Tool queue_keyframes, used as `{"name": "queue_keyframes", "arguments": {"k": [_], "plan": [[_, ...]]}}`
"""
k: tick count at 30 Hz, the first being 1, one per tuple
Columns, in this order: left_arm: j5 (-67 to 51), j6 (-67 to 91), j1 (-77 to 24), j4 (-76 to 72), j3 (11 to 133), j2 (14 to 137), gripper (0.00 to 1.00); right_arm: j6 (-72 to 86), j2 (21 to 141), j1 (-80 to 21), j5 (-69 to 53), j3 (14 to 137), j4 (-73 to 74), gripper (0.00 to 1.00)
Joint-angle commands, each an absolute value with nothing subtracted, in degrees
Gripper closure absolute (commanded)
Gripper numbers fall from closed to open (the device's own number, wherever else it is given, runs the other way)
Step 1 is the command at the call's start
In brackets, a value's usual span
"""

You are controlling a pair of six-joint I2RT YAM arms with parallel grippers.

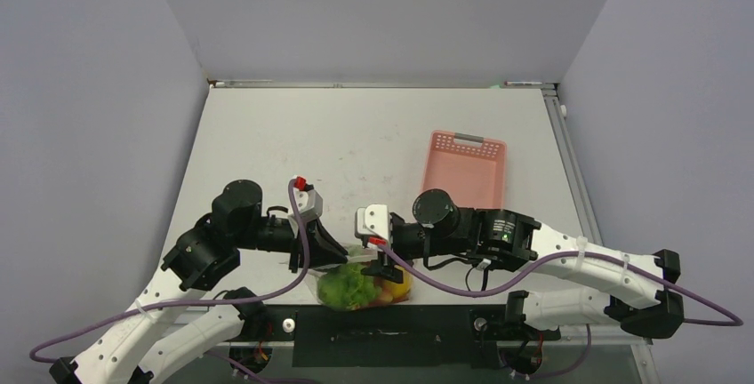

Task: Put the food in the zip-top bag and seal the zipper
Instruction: Zip the zipper food storage bag at the center of the board.

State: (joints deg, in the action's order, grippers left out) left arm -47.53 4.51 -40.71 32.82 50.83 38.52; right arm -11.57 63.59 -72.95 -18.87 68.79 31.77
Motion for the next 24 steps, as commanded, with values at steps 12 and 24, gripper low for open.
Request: {"name": "queue_keyframes", "arguments": {"k": [12,24], "plan": [[-50.6,6.1,-40.7,26.8,54.7,37.6,1.00,-12.0,65.4,-71.5,-24.7,67.7,28.9,0.82],[-50.5,6.2,-40.6,26.7,54.9,37.1,1.00,-13.0,65.7,-71.4,-25.5,68.3,29.4,0.95]]}}
